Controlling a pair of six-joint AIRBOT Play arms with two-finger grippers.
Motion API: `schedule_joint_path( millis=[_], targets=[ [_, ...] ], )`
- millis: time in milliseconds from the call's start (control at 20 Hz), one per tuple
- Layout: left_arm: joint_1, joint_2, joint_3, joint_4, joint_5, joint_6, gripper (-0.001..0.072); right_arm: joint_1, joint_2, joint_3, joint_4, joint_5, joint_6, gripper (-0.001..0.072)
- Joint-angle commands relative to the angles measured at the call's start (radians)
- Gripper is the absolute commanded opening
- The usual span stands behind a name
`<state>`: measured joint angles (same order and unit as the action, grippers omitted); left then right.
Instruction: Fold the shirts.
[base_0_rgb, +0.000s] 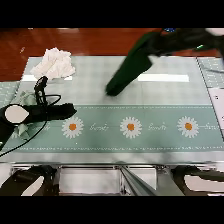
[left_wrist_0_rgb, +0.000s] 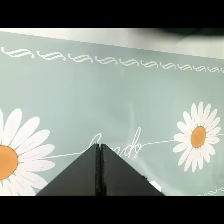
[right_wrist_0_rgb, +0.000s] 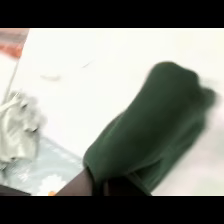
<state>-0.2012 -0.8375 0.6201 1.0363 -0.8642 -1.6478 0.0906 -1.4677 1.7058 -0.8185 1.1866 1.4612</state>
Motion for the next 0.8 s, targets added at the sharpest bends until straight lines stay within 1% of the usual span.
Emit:
schedule_joint_path(
  millis=[0, 200, 400, 500, 600, 650, 750],
  targets=[
    [-0.001, 0.000, 0.000, -0.013, -0.013, 0.000, 0.0025, -0.189, 0.011, 0.140, -0.049, 0.199, 0.051, 0.0019],
    [-0.001, 0.000, 0.000, -0.018, -0.026, 0.000, 0.0025, -0.474, 0.074, 0.144, -0.036, 0.305, 0.076, 0.0019],
    [-0.001, 0.000, 0.000, -0.028, -0.026, 0.000, 0.0024, -0.752, 0.113, 0.144, -0.033, 0.461, 0.111, 0.0019],
    [0.000, 0.000, 0.000, -0.028, -0.025, 0.000, 0.0025, -0.869, 0.139, 0.143, -0.039, 0.514, 0.119, 0.0019],
    [-0.001, 0.000, 0.000, -0.028, -0.021, 0.000, 0.0025, -0.967, 0.160, 0.143, -0.096, 0.599, 0.126, 0.0018],
    [-0.001, 0.000, 0.000, -0.028, -0.014, 0.000, 0.0024, -1.011, 0.167, 0.139, -0.158, 0.660, 0.127, 0.0018],
    [-0.001, 0.000, 0.000, -0.028, -0.001, 0.000, 0.0025, -1.104, 0.217, 0.072, -0.261, 0.672, 0.132, 0.0018]
  ],
)
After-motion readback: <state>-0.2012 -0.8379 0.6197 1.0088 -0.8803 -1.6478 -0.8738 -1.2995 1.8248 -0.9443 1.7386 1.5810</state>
